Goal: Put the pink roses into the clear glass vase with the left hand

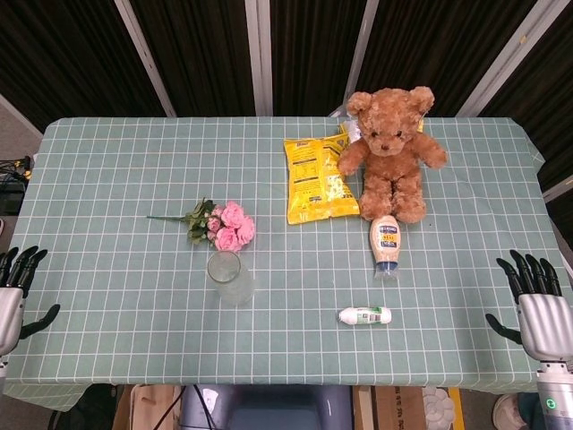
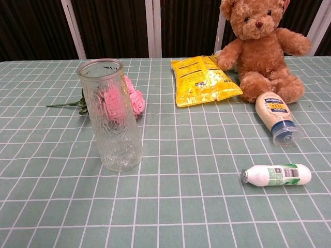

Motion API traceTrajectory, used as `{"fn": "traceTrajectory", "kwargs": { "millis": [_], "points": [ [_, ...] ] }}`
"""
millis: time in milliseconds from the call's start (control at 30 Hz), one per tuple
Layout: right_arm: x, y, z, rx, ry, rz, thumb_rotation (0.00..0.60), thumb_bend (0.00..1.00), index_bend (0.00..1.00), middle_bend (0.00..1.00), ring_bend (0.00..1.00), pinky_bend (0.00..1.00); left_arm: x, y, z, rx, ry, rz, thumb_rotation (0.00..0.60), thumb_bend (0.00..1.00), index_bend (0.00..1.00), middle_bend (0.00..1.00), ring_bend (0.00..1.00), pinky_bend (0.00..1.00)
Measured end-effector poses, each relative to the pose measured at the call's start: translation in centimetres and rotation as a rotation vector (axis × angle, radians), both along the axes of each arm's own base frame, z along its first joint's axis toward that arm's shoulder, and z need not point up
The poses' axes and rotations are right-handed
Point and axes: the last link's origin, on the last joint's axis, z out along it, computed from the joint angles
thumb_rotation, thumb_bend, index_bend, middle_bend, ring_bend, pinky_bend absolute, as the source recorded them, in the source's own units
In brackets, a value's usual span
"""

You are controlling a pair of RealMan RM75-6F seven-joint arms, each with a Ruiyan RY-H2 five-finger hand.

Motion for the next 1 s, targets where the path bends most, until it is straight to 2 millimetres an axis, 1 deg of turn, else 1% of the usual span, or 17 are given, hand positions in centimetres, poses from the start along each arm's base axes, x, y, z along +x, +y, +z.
{"fn": "traceTrajectory", "kwargs": {
  "millis": [333, 533, 633, 733, 767, 933, 1000],
  "points": [
    [0.1, 0.2, -0.1, 0.017, -0.003, 0.001, 0.600, 0.19, 0.15, 0.07, 0.04, 0.00, 0.2, 0.2, -0.5, -0.018, -0.005, -0.006, 0.600, 0.30, 0.12, 0.07, 0.00, 0.04],
    [0.2, 0.3, 0.0, 0.012, -0.014, 0.000, 0.600, 0.19, 0.15, 0.07, 0.04, 0.00, -0.2, 1.9, -0.8, -0.022, 0.029, 0.004, 0.600, 0.28, 0.12, 0.07, 0.00, 0.04],
    [0.3, 0.2, 0.0, 0.007, -0.025, 0.000, 0.600, 0.19, 0.15, 0.07, 0.04, 0.00, -0.1, 3.4, -1.1, -0.054, 0.042, 0.010, 0.600, 0.28, 0.11, 0.07, 0.00, 0.04],
    [0.2, 0.1, -0.3, 0.015, -0.016, -0.005, 0.600, 0.19, 0.15, 0.07, 0.04, 0.00, 0.5, 5.9, -1.4, -0.088, 0.070, 0.003, 0.600, 0.27, 0.11, 0.06, 0.00, 0.04],
    [0.2, 0.1, -0.4, 0.019, -0.014, -0.007, 0.600, 0.19, 0.15, 0.07, 0.04, 0.00, 0.9, 6.9, -1.5, -0.101, 0.079, -0.001, 0.600, 0.27, 0.11, 0.06, 0.00, 0.04],
    [0.3, 0.1, -0.6, 0.023, -0.008, -0.009, 0.600, 0.19, 0.15, 0.07, 0.04, 0.00, 2.8, 10.6, -2.3, -0.162, 0.106, -0.011, 0.600, 0.25, 0.11, 0.07, 0.00, 0.04],
    [0.3, 0.1, -0.6, 0.024, -0.006, -0.013, 0.600, 0.19, 0.15, 0.07, 0.04, 0.00, 3.9, 12.1, -2.5, -0.173, 0.137, -0.028, 0.600, 0.25, 0.10, 0.07, 0.00, 0.04]
  ]
}}
